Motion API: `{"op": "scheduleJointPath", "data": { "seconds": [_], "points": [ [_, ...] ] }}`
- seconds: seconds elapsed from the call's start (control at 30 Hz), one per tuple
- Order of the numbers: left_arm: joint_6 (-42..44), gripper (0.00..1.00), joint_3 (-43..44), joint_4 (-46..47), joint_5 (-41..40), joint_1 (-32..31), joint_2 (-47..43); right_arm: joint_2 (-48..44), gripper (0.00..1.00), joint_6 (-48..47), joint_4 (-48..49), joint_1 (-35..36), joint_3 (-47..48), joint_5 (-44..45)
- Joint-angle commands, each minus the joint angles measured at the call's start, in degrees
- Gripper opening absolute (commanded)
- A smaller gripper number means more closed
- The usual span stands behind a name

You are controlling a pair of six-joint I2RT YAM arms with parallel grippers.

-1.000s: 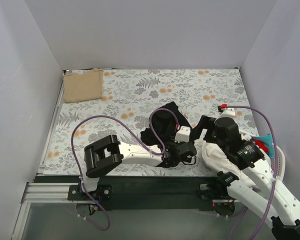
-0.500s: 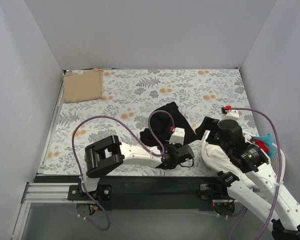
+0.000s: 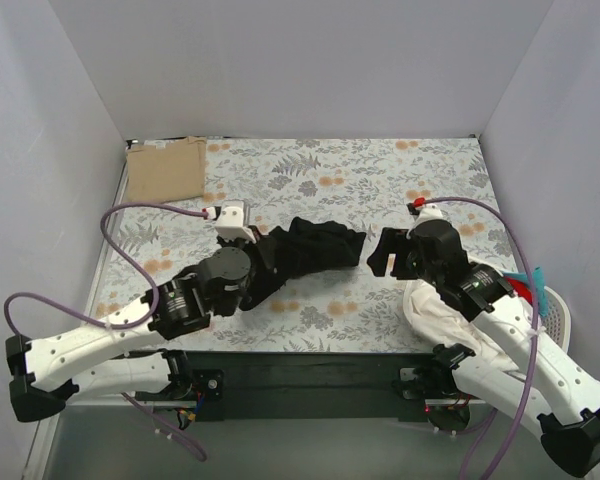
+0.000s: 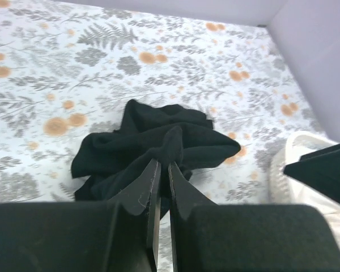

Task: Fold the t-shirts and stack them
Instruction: Flatten the tshirt out

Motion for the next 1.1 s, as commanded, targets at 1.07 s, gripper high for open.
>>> {"op": "scheduleJointPath", "data": {
  "seconds": [1.07],
  "points": [
    [7.45, 0.0, -13.57, -6.72, -3.13, 3.2, -6.27, 40.97, 0.78, 6.22, 23.85, 17.82, 14.83, -12.4]
  ]
}}
